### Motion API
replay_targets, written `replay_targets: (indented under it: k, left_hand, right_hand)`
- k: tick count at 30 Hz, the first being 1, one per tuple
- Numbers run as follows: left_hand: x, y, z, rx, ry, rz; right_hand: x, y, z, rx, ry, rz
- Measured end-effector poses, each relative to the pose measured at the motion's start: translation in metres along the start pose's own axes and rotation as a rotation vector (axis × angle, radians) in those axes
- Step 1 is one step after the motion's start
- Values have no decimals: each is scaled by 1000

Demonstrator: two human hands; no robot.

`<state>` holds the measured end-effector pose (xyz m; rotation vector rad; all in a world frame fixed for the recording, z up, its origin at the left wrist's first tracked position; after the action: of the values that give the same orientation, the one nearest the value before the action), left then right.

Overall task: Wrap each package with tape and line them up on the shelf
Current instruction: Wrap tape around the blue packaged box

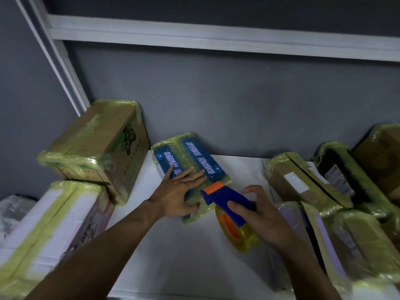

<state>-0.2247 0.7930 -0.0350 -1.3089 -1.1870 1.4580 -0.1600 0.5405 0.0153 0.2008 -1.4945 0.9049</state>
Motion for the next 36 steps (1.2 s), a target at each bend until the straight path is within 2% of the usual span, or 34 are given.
replay_targets:
  k: [6,12,14,17,20,28,36]
  left_hand:
    - [-3,1,2,-6,-55,28]
    - [-5,4,2,-27,-79,30]
    - [-5,3,1,-24,-85,28]
    - [-6,4,0,-33,-90,28]
    - [-6,4,0,-39,-87,36]
    - [-6,3,1,-34,-81,28]
    - [-5,5,-3,-31,-95,-16]
  right_hand:
    - [-15,4,-15,48,223,90]
    - [-32,13,-24,190,304,-12]
    - [-38,21,-23,153,339,-3]
    - [-38,29,-19,60,271,113]
    - [-37,29,-15,38,207,177]
    - [-41,27,-4,24,173,179]
    - [-62,15,31,55,220,72]
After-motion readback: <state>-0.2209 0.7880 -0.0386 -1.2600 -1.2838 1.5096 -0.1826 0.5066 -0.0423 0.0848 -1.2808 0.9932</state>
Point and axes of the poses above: each hand's wrist, its own z-axis away from the middle knuckle, its own y-axis out of the palm, x = y × z, the point moved 4 cm from there along -z, towards the middle knuckle, and after that the axes turned 7 degrees about -y, right-handed, at the moved point
